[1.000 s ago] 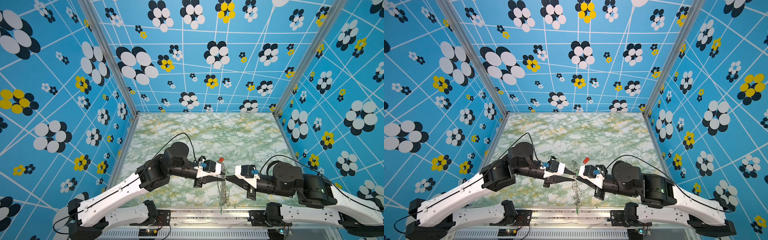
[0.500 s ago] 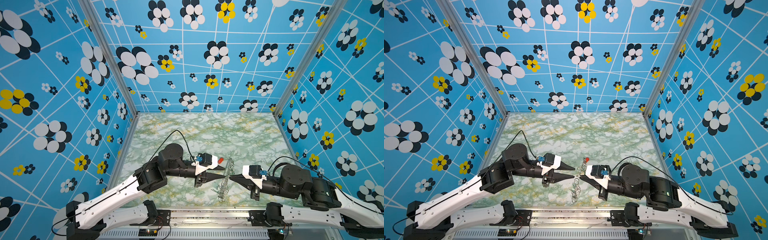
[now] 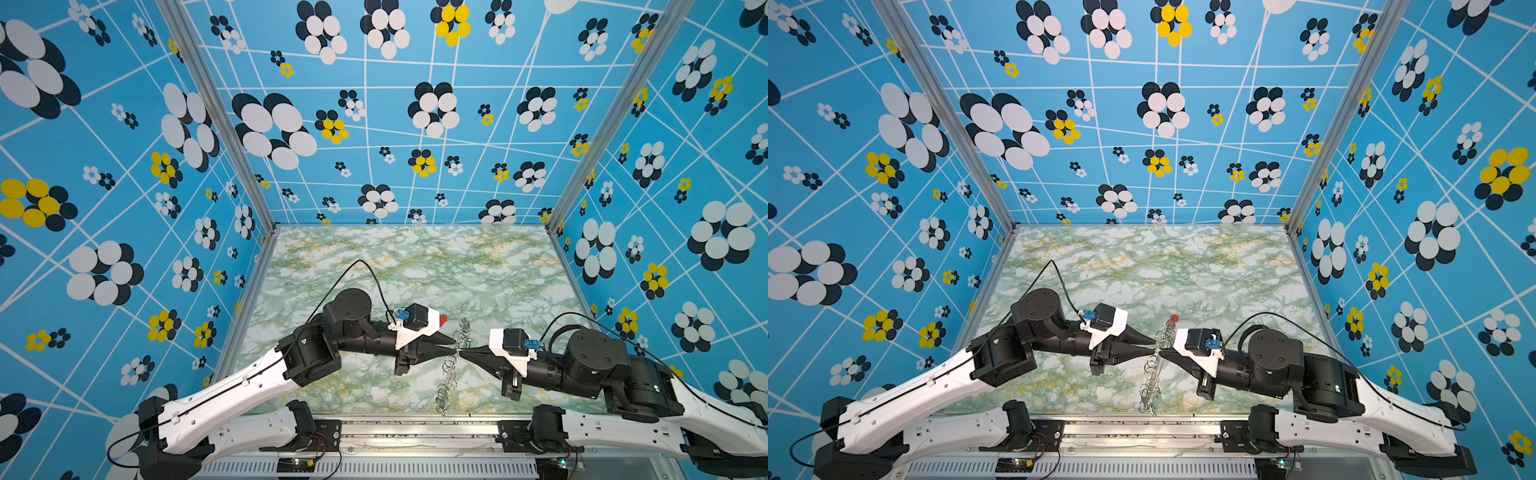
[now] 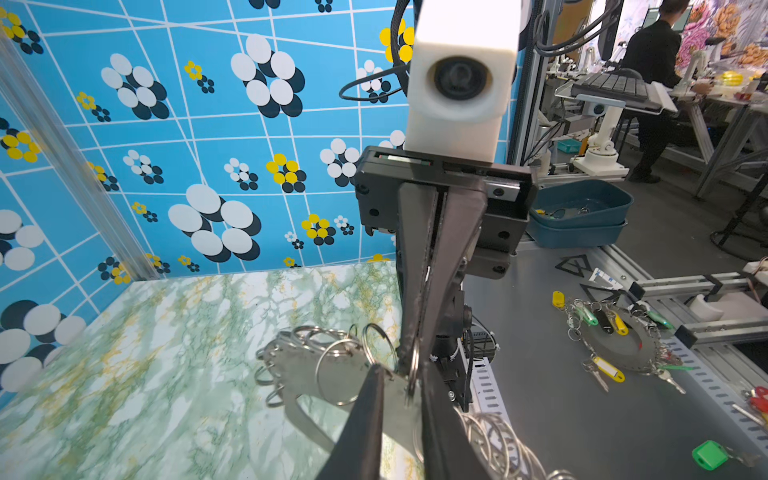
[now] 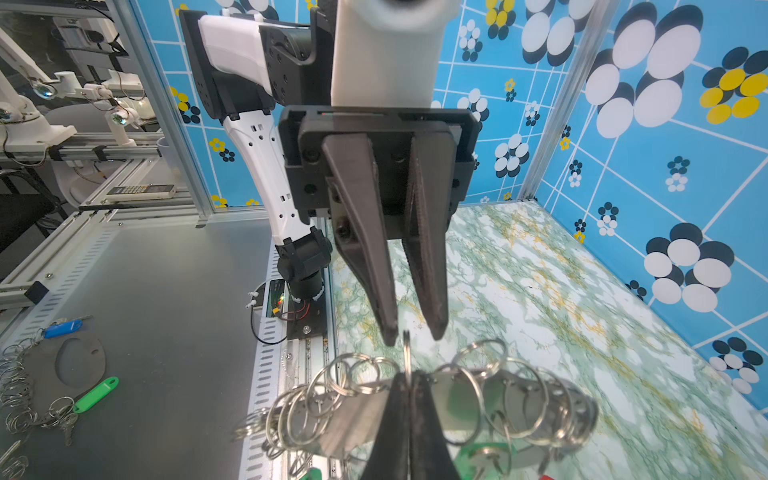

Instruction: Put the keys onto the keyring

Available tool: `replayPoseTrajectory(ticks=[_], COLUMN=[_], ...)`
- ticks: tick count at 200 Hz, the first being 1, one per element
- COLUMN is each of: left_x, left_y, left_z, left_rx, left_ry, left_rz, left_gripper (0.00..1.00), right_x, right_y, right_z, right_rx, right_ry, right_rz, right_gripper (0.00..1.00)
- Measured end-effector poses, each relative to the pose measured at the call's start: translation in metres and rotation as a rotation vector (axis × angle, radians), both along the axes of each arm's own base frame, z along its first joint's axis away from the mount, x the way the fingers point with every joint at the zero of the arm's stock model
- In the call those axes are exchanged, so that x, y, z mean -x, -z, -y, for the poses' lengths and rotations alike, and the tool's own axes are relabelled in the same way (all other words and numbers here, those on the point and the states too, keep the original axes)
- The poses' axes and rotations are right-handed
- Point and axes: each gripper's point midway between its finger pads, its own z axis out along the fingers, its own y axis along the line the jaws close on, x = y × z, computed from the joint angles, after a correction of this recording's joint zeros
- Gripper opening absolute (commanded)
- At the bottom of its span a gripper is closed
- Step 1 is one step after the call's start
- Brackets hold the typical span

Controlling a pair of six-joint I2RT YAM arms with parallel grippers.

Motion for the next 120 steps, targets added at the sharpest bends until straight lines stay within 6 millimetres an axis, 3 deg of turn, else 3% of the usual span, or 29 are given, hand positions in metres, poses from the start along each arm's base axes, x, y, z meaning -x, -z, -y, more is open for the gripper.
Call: replayPoseTrajectory(ticks=[52,72,87,111,120], left_x=[0.0029,0.0028,0.0032,0.0035,0.0035], left_y=[0.004,0.004,0.004,0.0045,0.0055], left_z=[0.0049,0.0049,0.0048,0.0047,0.0046], left_rx=[-0.009,-0.01,-0.009,-0.01,-0.014], left_ry=[0.02,0.02,0.023,0.025,0.025], left_rz=[-0.009,-0.01,-0.003,0.003,0.005], left_gripper=[0.15,0.1,0.0,0.0,0.0], right_x=[0.0,0.0,0.0001,0.0003,0.0], right_y=[0.0,0.0,0.0,0.0003,0.0015], right_z=[0.0,0.0,0.0,-0.0002,-0.0006], right_rx=[0.0,0.0,0.0,-0.001,0.003], right_ry=[0.0,0.0,0.0,0.0,0.002], right_rz=[0.0,0.0,-0.001,-0.008,-0.012], right_gripper=[0.0,0.0,0.0,0.0,0.08])
